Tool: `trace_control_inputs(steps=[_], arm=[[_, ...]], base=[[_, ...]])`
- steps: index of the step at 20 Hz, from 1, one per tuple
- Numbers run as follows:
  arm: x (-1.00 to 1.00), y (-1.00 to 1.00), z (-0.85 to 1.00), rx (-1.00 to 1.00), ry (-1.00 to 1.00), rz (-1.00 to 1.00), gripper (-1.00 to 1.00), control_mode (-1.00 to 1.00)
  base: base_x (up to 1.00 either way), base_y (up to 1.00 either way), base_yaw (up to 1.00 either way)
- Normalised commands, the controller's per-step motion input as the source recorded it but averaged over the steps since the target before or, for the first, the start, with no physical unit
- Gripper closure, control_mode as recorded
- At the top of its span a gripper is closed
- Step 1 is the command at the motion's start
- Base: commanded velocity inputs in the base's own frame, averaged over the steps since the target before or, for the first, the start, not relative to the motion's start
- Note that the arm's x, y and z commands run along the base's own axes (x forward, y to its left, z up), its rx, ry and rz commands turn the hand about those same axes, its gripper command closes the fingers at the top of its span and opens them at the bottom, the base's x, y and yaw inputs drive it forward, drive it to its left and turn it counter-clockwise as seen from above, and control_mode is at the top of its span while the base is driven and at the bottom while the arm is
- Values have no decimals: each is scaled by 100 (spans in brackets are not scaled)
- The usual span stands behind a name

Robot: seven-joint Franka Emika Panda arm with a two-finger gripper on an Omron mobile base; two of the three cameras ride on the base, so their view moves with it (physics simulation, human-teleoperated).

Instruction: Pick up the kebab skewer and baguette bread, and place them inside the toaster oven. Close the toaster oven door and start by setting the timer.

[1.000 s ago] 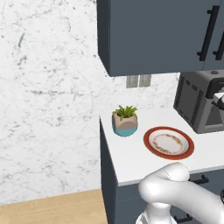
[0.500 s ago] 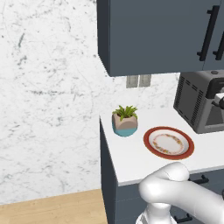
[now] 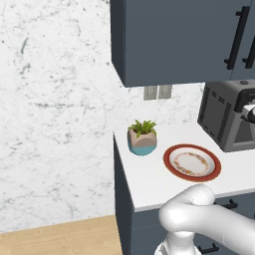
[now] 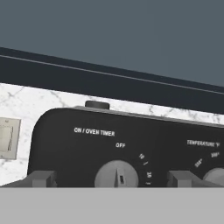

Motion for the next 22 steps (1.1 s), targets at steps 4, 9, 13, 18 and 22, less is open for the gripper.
trace_control_inputs(steps=[4, 9, 13, 18, 22], arm=[[12, 0, -3, 0, 0, 0, -100, -100], [6, -2, -5, 0, 0, 0, -100, -100], [8, -3, -4, 0, 0, 0, -100, -100], [8, -9, -3, 0, 0, 0, -100, -100], [4, -17, -1, 0, 0, 0, -100, -100]], base=[[0, 0, 0], [0, 0, 0], [0, 0, 0], [0, 0, 0], [0, 0, 0]])
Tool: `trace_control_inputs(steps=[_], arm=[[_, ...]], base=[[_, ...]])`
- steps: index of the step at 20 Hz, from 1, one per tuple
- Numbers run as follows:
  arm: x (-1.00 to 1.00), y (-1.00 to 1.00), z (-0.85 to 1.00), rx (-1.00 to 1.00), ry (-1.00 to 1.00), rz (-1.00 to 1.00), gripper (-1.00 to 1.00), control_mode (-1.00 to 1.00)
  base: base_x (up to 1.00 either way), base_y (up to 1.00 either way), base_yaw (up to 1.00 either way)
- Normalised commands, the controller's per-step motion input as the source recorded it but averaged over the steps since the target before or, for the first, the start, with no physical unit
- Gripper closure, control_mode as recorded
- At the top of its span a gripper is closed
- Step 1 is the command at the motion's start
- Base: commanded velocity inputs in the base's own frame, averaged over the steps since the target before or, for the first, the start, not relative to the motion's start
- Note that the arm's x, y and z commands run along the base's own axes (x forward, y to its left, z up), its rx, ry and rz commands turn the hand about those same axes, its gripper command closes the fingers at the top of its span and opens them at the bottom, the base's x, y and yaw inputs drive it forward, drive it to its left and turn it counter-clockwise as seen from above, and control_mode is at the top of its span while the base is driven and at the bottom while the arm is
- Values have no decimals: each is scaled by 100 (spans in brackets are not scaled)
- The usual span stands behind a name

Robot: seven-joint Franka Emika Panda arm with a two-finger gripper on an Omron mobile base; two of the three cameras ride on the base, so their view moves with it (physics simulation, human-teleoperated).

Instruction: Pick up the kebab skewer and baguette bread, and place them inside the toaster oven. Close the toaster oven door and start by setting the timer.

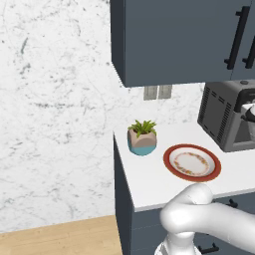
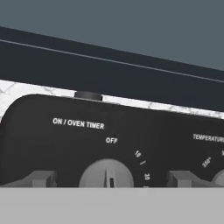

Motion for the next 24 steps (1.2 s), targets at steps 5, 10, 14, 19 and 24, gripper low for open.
trace_control_inputs(steps=[5, 10, 14, 19, 24], arm=[[4, -6, -2, 0, -1, 0, -100, -100], [2, 0, -3, 0, -2, 0, 100, -100], [2, 0, -2, 0, -3, 0, 100, -100], [0, 0, 0, 0, -7, 0, 100, -100], [0, 0, 0, 0, -6, 0, 100, -100]], base=[[0, 0, 0], [0, 0, 0], [0, 0, 0], [0, 0, 0], [0, 0, 0]])
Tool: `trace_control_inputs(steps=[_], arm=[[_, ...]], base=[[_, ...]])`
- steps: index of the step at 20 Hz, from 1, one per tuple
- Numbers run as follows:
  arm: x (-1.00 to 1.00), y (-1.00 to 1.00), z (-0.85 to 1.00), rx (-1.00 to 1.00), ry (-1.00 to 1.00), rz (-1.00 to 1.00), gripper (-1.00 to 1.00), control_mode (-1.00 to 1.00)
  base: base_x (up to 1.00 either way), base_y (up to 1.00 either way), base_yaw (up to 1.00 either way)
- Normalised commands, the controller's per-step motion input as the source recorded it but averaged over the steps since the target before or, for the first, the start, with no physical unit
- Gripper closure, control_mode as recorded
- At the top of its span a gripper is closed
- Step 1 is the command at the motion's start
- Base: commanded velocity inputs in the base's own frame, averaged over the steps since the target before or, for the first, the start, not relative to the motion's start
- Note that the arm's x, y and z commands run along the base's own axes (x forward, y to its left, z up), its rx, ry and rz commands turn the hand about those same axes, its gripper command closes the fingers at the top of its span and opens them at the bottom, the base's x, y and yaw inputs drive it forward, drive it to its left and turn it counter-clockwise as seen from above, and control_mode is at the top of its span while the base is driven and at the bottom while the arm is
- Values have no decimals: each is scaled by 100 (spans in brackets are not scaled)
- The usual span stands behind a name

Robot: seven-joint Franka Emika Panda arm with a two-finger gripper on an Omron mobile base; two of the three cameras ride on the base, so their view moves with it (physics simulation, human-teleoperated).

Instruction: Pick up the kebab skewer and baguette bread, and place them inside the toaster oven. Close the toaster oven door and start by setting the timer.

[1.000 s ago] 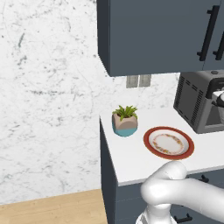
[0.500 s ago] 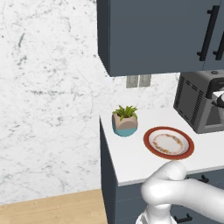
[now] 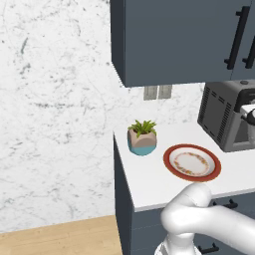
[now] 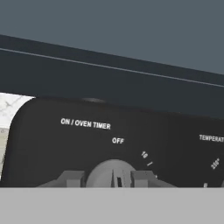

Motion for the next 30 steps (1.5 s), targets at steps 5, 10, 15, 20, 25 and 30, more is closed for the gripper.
trace_control_inputs(steps=[5, 10, 15, 20, 25, 30], arm=[[1, 0, 0, 0, -2, 0, 100, -100], [0, 0, 0, 0, 0, 0, 100, -100], [0, 0, 0, 2, 0, 0, 100, -100], [1, 0, 0, 7, 0, 1, 100, -100], [3, 0, 0, 12, 0, 2, 100, -100], [2, 0, 0, 14, 0, 5, 100, -100]], base=[[0, 0, 0], [0, 0, 0], [0, 0, 0], [0, 0, 0], [0, 0, 0], [0, 0, 0]])
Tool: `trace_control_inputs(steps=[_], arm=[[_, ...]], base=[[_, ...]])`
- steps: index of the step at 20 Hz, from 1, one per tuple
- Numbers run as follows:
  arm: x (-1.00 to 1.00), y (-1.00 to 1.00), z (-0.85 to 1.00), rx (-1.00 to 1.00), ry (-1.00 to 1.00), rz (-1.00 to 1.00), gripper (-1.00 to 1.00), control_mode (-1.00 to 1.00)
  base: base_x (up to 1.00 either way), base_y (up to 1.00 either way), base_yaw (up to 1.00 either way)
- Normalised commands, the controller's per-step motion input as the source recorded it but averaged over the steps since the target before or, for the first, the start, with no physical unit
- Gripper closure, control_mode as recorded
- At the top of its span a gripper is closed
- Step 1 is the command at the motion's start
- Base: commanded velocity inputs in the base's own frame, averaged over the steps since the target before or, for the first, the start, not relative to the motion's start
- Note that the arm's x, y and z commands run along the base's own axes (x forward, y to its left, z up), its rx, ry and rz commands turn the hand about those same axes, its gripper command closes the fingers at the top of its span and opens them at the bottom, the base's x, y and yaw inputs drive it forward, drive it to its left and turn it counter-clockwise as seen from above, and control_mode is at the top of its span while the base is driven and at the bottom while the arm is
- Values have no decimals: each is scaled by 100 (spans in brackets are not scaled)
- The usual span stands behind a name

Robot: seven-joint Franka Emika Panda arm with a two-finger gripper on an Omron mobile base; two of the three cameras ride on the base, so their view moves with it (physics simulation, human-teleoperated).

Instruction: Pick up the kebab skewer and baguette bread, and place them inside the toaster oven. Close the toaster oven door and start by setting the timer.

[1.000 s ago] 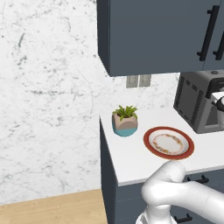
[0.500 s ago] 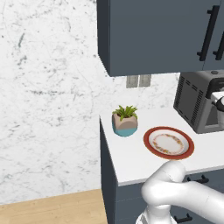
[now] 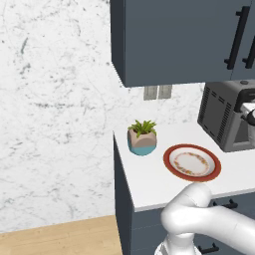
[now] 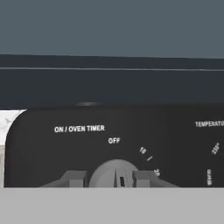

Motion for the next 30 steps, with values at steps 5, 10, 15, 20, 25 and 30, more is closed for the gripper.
trace_control_inputs(steps=[5, 10, 15, 20, 25, 30], arm=[[11, 0, 0, 16, 0, 7, 100, -100], [21, 0, 0, 18, 0, 8, 100, -100], [25, 1, 0, 19, 0, 8, 100, -100], [26, 1, 0, 17, 0, 8, 100, -100], [37, 3, 0, 20, 0, 7, 100, -100], [46, 10, 0, 21, 0, 8, 100, -100]], base=[[0, 0, 0], [0, 0, 0], [0, 0, 0], [0, 0, 0], [0, 0, 0], [0, 0, 0]])
